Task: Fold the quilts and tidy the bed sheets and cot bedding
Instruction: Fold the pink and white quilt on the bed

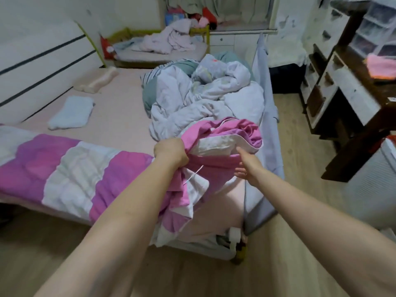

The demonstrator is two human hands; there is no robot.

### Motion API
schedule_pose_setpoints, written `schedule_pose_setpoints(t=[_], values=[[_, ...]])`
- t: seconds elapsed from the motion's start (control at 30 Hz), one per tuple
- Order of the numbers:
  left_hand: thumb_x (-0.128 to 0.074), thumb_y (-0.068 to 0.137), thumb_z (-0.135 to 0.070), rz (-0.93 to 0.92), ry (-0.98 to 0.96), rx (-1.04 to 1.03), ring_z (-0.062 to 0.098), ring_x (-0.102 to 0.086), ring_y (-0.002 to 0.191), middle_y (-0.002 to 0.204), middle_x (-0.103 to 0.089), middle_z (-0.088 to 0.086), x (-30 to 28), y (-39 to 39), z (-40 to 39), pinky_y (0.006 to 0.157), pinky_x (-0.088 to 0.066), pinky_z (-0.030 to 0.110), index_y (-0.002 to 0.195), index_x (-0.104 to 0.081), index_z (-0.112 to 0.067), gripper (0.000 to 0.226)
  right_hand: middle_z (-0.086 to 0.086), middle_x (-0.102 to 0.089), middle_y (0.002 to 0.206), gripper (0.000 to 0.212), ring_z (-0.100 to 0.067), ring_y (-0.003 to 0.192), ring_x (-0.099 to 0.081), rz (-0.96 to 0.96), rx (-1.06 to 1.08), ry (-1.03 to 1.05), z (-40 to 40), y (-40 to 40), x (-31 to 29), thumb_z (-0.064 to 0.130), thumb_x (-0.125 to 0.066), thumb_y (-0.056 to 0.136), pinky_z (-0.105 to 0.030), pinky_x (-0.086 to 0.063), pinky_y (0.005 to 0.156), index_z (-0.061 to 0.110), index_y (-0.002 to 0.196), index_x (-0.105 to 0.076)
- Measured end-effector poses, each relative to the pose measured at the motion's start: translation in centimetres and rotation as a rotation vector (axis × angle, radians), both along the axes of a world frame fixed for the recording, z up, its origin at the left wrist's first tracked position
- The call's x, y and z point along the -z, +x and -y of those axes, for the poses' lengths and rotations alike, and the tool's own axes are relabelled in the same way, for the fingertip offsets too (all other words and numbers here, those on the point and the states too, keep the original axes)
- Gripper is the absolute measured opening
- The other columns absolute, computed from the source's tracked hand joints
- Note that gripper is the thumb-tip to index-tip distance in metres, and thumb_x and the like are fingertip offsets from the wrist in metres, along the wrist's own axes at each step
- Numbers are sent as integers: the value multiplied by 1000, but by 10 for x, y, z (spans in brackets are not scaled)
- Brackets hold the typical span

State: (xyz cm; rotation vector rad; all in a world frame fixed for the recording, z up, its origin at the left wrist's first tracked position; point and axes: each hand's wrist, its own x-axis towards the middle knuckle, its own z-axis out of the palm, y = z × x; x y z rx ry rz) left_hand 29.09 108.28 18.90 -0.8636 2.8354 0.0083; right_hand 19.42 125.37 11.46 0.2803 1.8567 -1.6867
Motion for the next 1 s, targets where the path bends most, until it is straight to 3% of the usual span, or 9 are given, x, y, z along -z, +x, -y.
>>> schedule_pose_setpoints(t=[0.17, 0.33, 0.43, 0.5, 0.63, 0.77, 0.87, 0.93, 1.0], values=[[-54, 89, -10, 34, -153, -51, 30, -58, 116, 128, -59, 9, -9, 17, 24, 86, -50, 40, 128, -52, -10, 40, 1, -57, 102, 51, -17, 76, -54, 94, -2, -18, 16, -48, -4, 58, -62, 81, -34, -45, 63, 27, 119, -50], [-41, 94, -4, 25, -166, -220, 40, -52, 118, 130, -48, 20, 6, 29, 23, 91, -49, 50, 132, -37, -3, 38, -3, -57, 71, 3, -15, 59, -53, 60, -248, 142, 40, -75, 0, 16, -57, 87, -22, -48, 40, 16, 84, -57], [-42, 94, -4, 40, -198, -305, 38, -47, 121, 131, -44, 19, 21, 24, 7, 94, -48, 49, 133, -37, -2, 39, -10, -56, 73, 12, -19, 58, -52, -84, -321, 153, 49, -98, 9, -2, -49, 87, -22, -43, 30, 7, 87, -57], [-47, 92, -5, 108, -174, -368, 35, -50, 120, 129, -49, 18, 26, 17, -12, 93, -49, 47, 132, -43, -4, 40, -14, -58, 81, 14, -21, 64, -54, -261, -443, 231, 43, -117, 12, -3, -51, 85, -21, -43, 35, 4, 93, -60], [-61, 81, -15, 229, -130, -385, 28, -63, 107, 116, -64, 7, 33, 1, -68, 82, -52, 37, 117, -62, -13, 36, -17, -60, 75, 14, -28, 74, -59, -721, -746, 459, 17, -152, 4, 9, -61, 78, -32, -41, 61, -4, 77, -66], [-57, 79, -22, 230, 25, -348, 29, -62, 104, 114, -64, 8, 33, -21, -124, 77, -48, 31, 109, -63, -13, 32, -12, -53, 57, 20, -30, 67, -52, -809, -602, 367, -6, -185, -22, 14, -56, 72, -30, -36, 62, 9, 54, -49], [-57, 78, -20, 180, 246, -237, 32, -63, 97, 108, -66, 16, 37, -53, -179, 73, -46, 29, 91, -59, -14, 14, -22, -67, 88, 12, -37, 84, -61, -696, -355, 381, -41, -217, -16, 15, -59, 80, -36, -44, 73, 7, 80, -68], [-58, 78, -20, 169, 328, -156, 34, -63, 94, 105, -66, 18, 47, -74, -218, 71, -46, 31, 85, -55, -15, 9, -26, -64, 110, 22, -40, 104, -60, -654, -401, 520, -75, -235, -2, 14, -60, 86, -39, -47, 86, 3, 104, -67], [-58, 78, -18, 110, 312, -132, 36, -63, 91, 102, -66, 20, 49, -83, -235, 68, -43, 32, 82, -55, -13, 7, -26, -60, 119, 29, -43, 110, -57, -771, -555, 692, -103, -244, 4, 17, -58, 88, -42, -46, 90, 1, 112, -62]])
